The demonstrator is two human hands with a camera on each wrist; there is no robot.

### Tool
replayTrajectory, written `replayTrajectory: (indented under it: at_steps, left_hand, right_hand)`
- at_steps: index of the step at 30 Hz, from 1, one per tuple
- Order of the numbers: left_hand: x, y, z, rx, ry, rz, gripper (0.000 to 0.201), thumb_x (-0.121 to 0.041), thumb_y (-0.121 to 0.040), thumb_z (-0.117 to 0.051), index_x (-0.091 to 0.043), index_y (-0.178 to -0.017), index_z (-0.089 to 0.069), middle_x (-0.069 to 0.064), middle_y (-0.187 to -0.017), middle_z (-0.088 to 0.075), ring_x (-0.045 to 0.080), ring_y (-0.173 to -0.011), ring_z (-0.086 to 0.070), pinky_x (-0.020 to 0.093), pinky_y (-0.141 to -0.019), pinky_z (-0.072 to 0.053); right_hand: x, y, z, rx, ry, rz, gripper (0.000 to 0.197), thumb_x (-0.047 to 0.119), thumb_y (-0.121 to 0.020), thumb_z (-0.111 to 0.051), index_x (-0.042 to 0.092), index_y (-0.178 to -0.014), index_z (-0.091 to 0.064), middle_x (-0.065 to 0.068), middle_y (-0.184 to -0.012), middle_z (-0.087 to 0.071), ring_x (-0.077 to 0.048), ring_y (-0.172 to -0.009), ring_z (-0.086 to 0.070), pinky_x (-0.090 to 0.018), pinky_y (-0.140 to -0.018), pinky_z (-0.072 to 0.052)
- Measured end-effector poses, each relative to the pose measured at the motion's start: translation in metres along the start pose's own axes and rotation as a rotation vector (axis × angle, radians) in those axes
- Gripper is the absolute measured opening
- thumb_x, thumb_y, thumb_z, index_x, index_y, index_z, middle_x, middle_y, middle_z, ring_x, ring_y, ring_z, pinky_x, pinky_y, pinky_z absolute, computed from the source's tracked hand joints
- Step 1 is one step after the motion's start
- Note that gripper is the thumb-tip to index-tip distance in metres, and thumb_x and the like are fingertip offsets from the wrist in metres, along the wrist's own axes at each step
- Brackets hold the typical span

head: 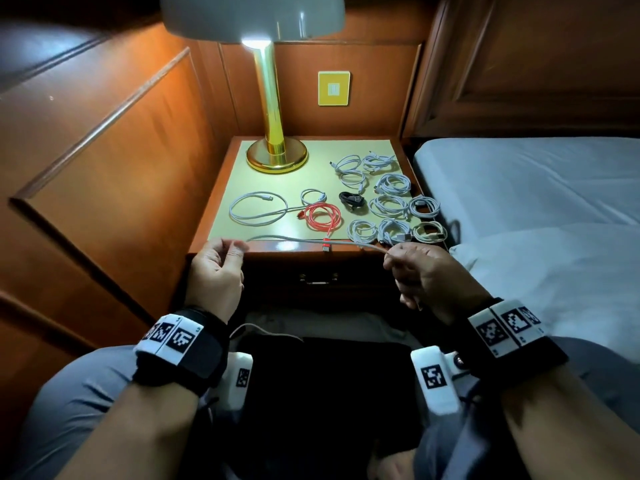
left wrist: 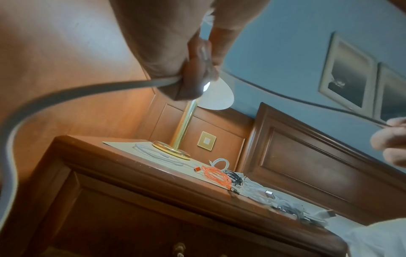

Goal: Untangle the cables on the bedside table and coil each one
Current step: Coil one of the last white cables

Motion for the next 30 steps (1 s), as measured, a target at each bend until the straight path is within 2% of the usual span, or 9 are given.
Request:
replayTrajectory:
  at_steps: [3, 7, 11, 14, 18, 21, 24, 27, 30]
  left_hand:
    - [0.006, -0.003, 0.0, 0.051, -0.187, -0.03, 0.006, -0.023, -0.092, -0.065, -0.024, -0.088, -0.06, 0.004, -0.075, -0.064, 0.017, -0.065, -0.056, 0.034, -0.068, -0.048]
    - [0.009, 0.007, -0.012, 0.26, -0.467, -0.049, 0.013, -0.022, -0.087, -0.073, -0.023, -0.076, -0.068, 0.0, -0.07, -0.067, 0.013, -0.064, -0.059, 0.03, -0.066, -0.049]
    - [-0.006, 0.045, -0.048, 0.563, -0.529, -0.184, 0.016, -0.014, -0.087, -0.074, -0.029, -0.082, -0.072, -0.012, -0.077, -0.071, 0.002, -0.074, -0.065, 0.019, -0.071, -0.048]
    - [-0.02, 0.075, -0.072, 0.717, -0.345, -0.293, 0.015, -0.005, -0.087, -0.073, -0.019, -0.092, -0.077, -0.01, -0.088, -0.075, 0.0, -0.084, -0.069, 0.016, -0.079, -0.05]
    - [-0.032, 0.077, -0.072, 0.615, -0.148, -0.305, 0.011, -0.004, -0.086, -0.076, -0.013, -0.09, -0.076, -0.005, -0.085, -0.075, 0.009, -0.083, -0.072, 0.022, -0.077, -0.055]
    - [-0.025, 0.068, -0.063, 0.502, -0.15, -0.223, 0.013, -0.011, -0.084, -0.079, -0.019, -0.092, -0.072, -0.006, -0.074, -0.068, 0.005, -0.069, -0.064, 0.02, -0.068, -0.05]
    - [-0.019, 0.066, -0.064, 0.543, -0.252, -0.193, 0.025, -0.02, -0.088, -0.075, -0.027, -0.112, -0.071, -0.01, -0.071, -0.062, 0.004, -0.065, -0.057, 0.021, -0.066, -0.049]
    - [-0.018, 0.067, -0.069, 0.64, -0.322, -0.17, 0.01, -0.02, -0.094, -0.068, -0.028, -0.097, -0.073, -0.012, -0.078, -0.071, 0.001, -0.074, -0.066, 0.018, -0.071, -0.05]
    - [-0.017, 0.063, -0.067, 0.613, -0.425, -0.207, 0.014, -0.024, -0.094, -0.067, -0.029, -0.082, -0.067, -0.012, -0.075, -0.068, 0.003, -0.072, -0.063, 0.023, -0.069, -0.049]
  right_hand:
    - [0.001, -0.001, 0.013, -0.124, -0.265, -0.006, 0.029, 0.017, -0.102, -0.039, 0.007, -0.084, -0.059, 0.003, -0.057, -0.026, -0.013, -0.047, -0.022, -0.024, -0.042, -0.024]
    - [-0.004, -0.003, 0.029, -0.234, -0.331, 0.003, 0.026, 0.016, -0.104, -0.044, 0.006, -0.092, -0.065, 0.003, -0.059, -0.033, -0.009, -0.046, -0.026, -0.023, -0.045, -0.028]
    - [-0.005, 0.001, 0.016, -0.283, 0.159, 0.219, 0.016, 0.012, -0.099, -0.058, 0.011, -0.098, -0.074, 0.006, -0.067, -0.06, -0.008, -0.052, -0.049, -0.022, -0.05, -0.042]
    - [-0.009, 0.005, -0.019, -0.14, 0.678, 0.431, 0.012, 0.016, -0.092, -0.068, 0.019, -0.099, -0.078, 0.01, -0.089, -0.071, -0.002, -0.08, -0.065, -0.016, -0.074, -0.049]
    - [-0.029, 0.005, -0.05, 0.197, 0.763, 0.198, 0.016, 0.022, -0.099, -0.058, 0.022, -0.096, -0.073, 0.009, -0.085, -0.075, 0.002, -0.08, -0.063, -0.016, -0.075, -0.044]
    - [-0.027, 0.009, -0.053, 0.217, 0.642, 0.149, 0.018, 0.02, -0.102, -0.053, 0.018, -0.094, -0.069, 0.004, -0.077, -0.074, 0.002, -0.071, -0.06, -0.014, -0.07, -0.041]
    - [-0.026, 0.012, -0.057, 0.254, 0.551, 0.114, 0.02, 0.02, -0.103, -0.052, 0.014, -0.096, -0.07, 0.002, -0.068, -0.07, 0.0, -0.063, -0.057, -0.017, -0.067, -0.04]
    - [-0.03, 0.011, -0.057, 0.271, 0.429, 0.036, 0.027, 0.008, -0.103, -0.044, 0.008, -0.106, -0.071, -0.001, -0.071, -0.069, 0.0, -0.057, -0.056, -0.015, -0.06, -0.041]
    - [-0.031, 0.014, -0.061, 0.332, 0.276, -0.051, 0.039, -0.005, -0.097, -0.038, 0.008, -0.115, -0.07, -0.01, -0.082, -0.071, -0.005, -0.054, -0.055, -0.014, -0.05, -0.041]
Point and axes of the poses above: each hand's wrist, its own y-axis away from the middle knuckle, its own z-axis out of the back of the hand, x = y × z, the point moved 6 cm from there along -y, towards the middle knuckle
